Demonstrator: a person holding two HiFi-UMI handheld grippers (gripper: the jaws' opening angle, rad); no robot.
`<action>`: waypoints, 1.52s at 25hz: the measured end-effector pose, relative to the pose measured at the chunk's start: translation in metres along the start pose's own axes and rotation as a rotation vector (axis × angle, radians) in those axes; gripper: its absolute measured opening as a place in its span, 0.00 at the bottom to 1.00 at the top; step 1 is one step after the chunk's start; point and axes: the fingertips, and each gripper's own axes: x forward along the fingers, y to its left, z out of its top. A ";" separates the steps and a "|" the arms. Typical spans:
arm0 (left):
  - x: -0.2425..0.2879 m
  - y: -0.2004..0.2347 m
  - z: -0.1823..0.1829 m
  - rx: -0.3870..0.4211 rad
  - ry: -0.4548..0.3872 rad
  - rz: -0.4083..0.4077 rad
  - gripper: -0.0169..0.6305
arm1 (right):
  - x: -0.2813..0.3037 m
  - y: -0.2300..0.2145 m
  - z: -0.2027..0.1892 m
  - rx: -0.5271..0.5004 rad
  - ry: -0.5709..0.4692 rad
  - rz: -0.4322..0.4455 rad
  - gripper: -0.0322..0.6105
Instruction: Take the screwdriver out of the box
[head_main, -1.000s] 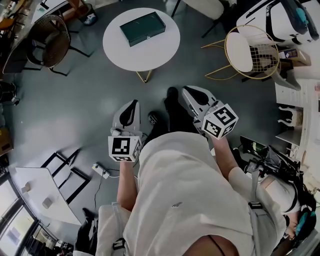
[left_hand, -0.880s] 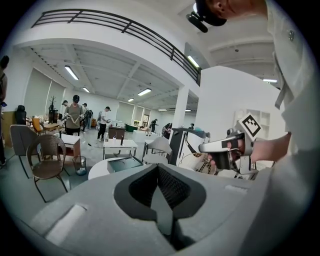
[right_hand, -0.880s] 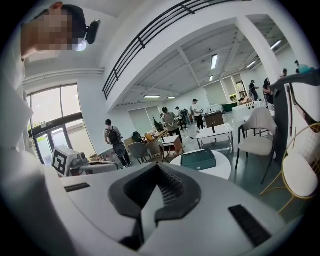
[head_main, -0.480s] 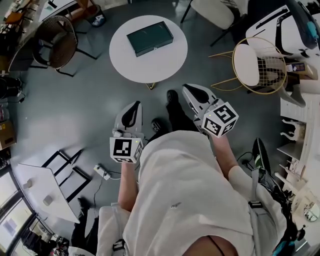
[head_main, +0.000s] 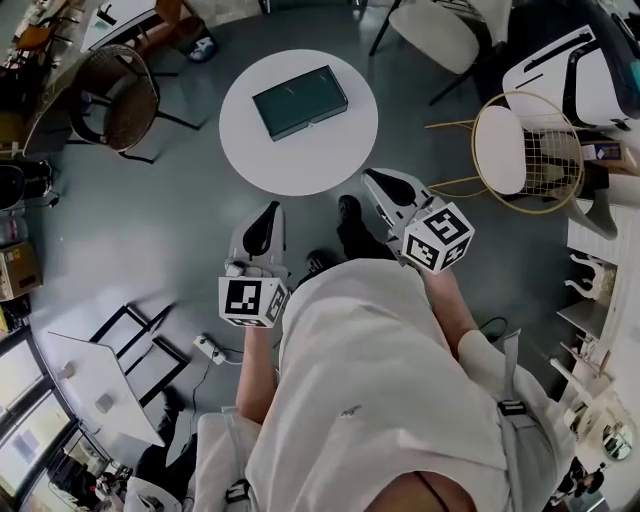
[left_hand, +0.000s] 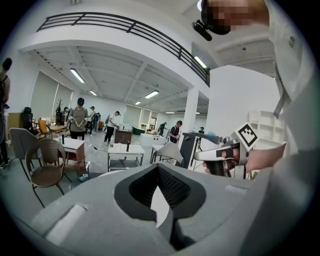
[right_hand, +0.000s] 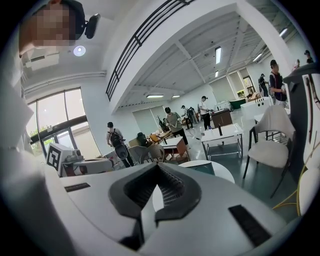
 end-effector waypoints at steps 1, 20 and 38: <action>0.007 -0.001 0.003 -0.003 -0.003 0.001 0.04 | 0.002 -0.006 0.004 -0.002 0.002 0.005 0.06; 0.093 -0.034 0.016 -0.053 0.016 0.084 0.04 | 0.027 -0.082 0.019 0.027 0.063 0.164 0.06; 0.097 0.002 0.000 -0.092 0.033 0.098 0.04 | 0.064 -0.067 -0.002 0.005 0.178 0.199 0.06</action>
